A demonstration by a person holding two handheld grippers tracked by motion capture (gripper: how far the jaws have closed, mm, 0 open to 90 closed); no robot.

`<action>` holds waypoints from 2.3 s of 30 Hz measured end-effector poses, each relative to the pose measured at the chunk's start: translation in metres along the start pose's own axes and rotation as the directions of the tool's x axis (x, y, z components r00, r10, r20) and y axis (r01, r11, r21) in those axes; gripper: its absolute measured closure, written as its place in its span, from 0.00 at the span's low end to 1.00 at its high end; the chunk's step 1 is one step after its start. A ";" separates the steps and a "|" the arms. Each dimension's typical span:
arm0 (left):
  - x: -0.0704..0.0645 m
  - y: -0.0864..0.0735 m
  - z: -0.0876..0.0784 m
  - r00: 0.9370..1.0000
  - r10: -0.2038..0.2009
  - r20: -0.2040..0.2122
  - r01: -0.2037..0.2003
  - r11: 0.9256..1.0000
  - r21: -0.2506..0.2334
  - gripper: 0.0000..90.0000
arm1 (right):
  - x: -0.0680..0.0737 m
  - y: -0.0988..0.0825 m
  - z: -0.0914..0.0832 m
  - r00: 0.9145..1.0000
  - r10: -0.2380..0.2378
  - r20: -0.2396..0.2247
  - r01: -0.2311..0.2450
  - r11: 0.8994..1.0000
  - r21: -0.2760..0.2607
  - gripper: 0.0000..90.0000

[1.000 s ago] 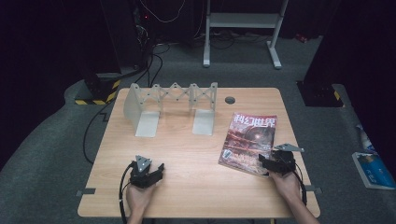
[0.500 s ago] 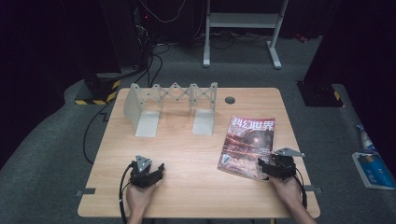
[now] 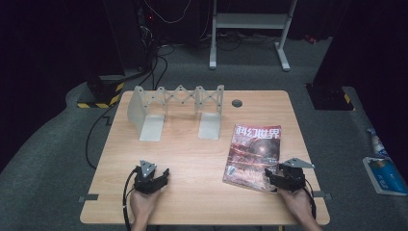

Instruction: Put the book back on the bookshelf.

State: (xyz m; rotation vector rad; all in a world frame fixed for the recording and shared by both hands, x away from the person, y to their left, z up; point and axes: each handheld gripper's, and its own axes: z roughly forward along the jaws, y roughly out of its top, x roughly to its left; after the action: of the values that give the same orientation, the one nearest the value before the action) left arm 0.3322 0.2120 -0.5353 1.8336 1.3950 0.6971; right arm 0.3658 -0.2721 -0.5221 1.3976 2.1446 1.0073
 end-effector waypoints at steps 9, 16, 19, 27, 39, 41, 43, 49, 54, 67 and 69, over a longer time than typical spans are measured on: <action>0.000 0.000 0.000 1.000 0.001 -0.001 -0.001 1.000 0.000 0.41 | 0.004 -0.005 -0.005 1.000 -0.014 -0.019 0.014 1.000 0.002 0.39; 0.000 0.000 0.000 1.000 0.001 -0.001 -0.001 1.000 0.000 0.41 | 0.010 -0.010 -0.010 0.999 -0.028 -0.043 0.028 1.000 0.003 0.39; 0.000 0.000 0.000 1.000 -0.002 0.000 0.002 1.000 0.000 0.41 | 0.012 -0.013 -0.011 0.998 -0.031 -0.055 0.031 1.000 -0.004 0.39; 0.000 0.000 0.000 1.000 0.002 0.000 -0.002 1.000 0.002 0.40 | 0.018 -0.017 -0.015 0.996 -0.049 -0.068 0.049 0.999 -0.008 0.39; -0.001 0.000 0.000 1.000 0.002 -0.001 -0.002 1.000 0.001 0.40 | 0.031 -0.022 -0.018 0.993 -0.068 -0.101 0.067 0.998 -0.009 0.39; -0.001 0.000 0.000 1.000 0.003 -0.001 -0.003 1.000 0.001 0.40 | 0.033 -0.023 -0.018 0.991 -0.074 -0.110 0.073 0.997 -0.013 0.39; -0.001 0.000 0.000 1.000 0.001 -0.001 -0.001 1.000 -0.001 0.40 | 0.035 -0.024 -0.019 0.990 -0.078 -0.114 0.077 0.997 -0.014 0.39; -0.001 0.000 0.000 1.000 0.000 0.001 0.000 1.000 -0.001 0.40 | 0.042 -0.025 -0.019 0.987 -0.093 -0.129 0.091 0.996 -0.019 0.39; -0.002 0.000 0.000 1.000 0.001 0.002 -0.001 1.000 0.000 0.40 | 0.046 -0.026 -0.020 0.988 -0.090 -0.129 0.089 0.996 -0.018 0.39; -0.004 -0.001 -0.001 1.000 0.003 0.009 -0.003 1.000 0.001 0.40 | 0.053 -0.029 -0.022 0.984 -0.105 -0.145 0.103 0.994 -0.021 0.39; -0.004 -0.001 -0.001 1.000 0.007 0.013 -0.007 1.000 0.001 0.40 | 0.056 -0.029 -0.022 0.984 -0.103 -0.147 0.101 0.995 -0.019 0.39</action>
State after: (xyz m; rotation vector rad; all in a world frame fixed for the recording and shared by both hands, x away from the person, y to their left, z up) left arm 0.3301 0.2084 -0.5352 1.8410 1.3816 0.6875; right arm 0.3093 -0.2368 -0.5258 1.2280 2.2864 1.1128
